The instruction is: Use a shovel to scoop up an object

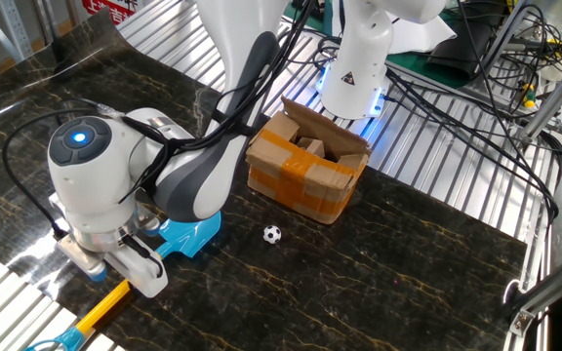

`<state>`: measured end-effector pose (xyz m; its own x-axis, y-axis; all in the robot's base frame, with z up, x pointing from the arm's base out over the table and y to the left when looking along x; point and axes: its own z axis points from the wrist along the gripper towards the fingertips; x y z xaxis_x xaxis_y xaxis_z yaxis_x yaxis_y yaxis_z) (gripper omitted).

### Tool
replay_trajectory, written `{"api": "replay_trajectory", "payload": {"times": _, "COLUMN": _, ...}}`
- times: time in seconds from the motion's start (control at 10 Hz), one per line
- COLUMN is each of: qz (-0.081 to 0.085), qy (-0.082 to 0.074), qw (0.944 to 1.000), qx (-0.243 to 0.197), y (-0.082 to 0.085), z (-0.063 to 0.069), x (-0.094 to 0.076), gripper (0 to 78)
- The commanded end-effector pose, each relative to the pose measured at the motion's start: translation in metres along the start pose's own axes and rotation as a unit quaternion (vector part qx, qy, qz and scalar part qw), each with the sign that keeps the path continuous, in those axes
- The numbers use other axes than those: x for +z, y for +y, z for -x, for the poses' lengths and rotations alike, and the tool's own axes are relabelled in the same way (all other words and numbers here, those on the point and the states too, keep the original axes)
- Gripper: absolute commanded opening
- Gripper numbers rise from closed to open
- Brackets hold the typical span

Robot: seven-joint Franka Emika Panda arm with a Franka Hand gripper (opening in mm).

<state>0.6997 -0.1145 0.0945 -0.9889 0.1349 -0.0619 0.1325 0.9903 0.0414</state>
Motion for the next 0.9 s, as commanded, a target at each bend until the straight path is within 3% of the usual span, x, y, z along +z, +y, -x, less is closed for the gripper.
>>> {"api": "replay_trajectory", "payload": {"times": 0.1, "qz": 0.000, "qy": -0.001, "qw": 1.0000, "qx": 0.001, "y": -0.001, "z": 0.001, "x": -0.002, "gripper": 77.4}}
{"api": "replay_trajectory", "payload": {"times": 0.9, "qz": 0.001, "qy": 0.000, "qw": 1.0000, "qx": 0.001, "y": -0.001, "z": 0.003, "x": 0.009, "gripper": 77.4}}
